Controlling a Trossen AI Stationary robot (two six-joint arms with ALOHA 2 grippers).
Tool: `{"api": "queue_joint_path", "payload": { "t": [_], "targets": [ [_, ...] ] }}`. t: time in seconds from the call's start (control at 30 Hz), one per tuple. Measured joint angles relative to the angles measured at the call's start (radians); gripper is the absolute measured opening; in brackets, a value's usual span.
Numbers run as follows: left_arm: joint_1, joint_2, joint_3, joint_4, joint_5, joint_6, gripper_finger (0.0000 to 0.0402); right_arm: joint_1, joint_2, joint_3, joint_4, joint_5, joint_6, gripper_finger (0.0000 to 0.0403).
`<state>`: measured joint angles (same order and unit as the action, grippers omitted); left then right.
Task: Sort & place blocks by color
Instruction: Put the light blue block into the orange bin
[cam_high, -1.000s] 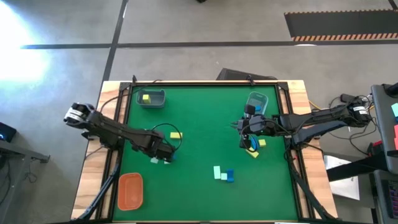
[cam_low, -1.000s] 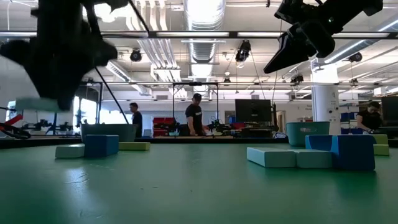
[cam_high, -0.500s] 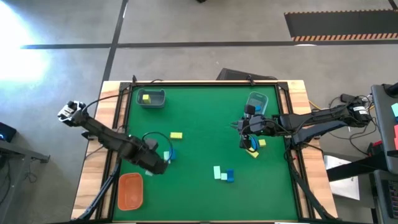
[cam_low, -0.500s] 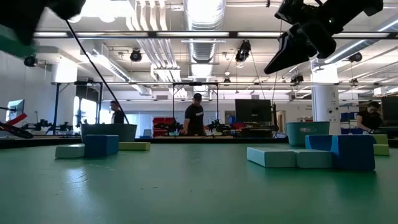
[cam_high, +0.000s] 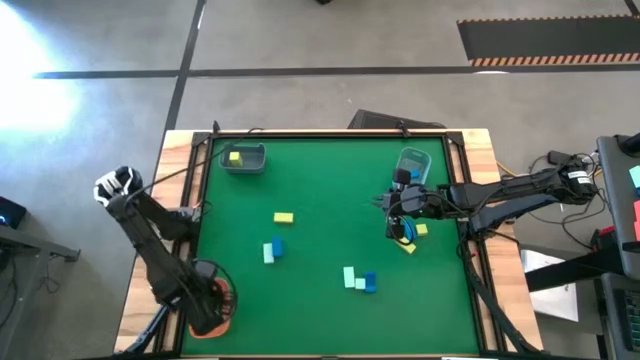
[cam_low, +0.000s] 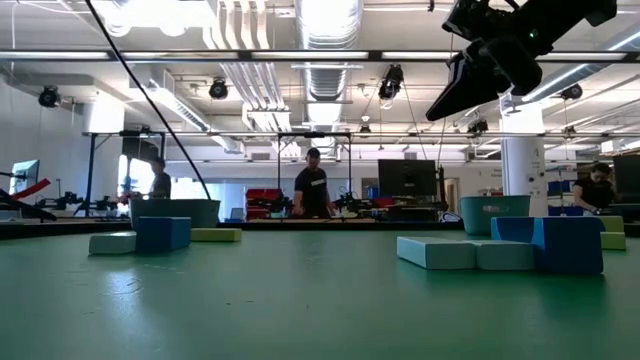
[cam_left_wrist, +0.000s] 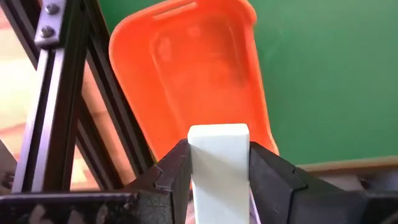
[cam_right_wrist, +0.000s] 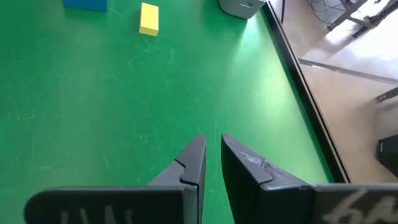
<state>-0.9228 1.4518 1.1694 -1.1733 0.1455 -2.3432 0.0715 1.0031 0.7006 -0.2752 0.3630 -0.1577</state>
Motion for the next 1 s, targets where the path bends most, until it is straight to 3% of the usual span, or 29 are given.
{"api": "queue_joint_path", "payload": {
  "t": [1.0],
  "targets": [
    [-0.002,0.26,-0.018,-0.04,0.009,0.0,0.0125,0.0,0.0,0.0,0.002,0.0,0.0,0.0038]
  ]
}}
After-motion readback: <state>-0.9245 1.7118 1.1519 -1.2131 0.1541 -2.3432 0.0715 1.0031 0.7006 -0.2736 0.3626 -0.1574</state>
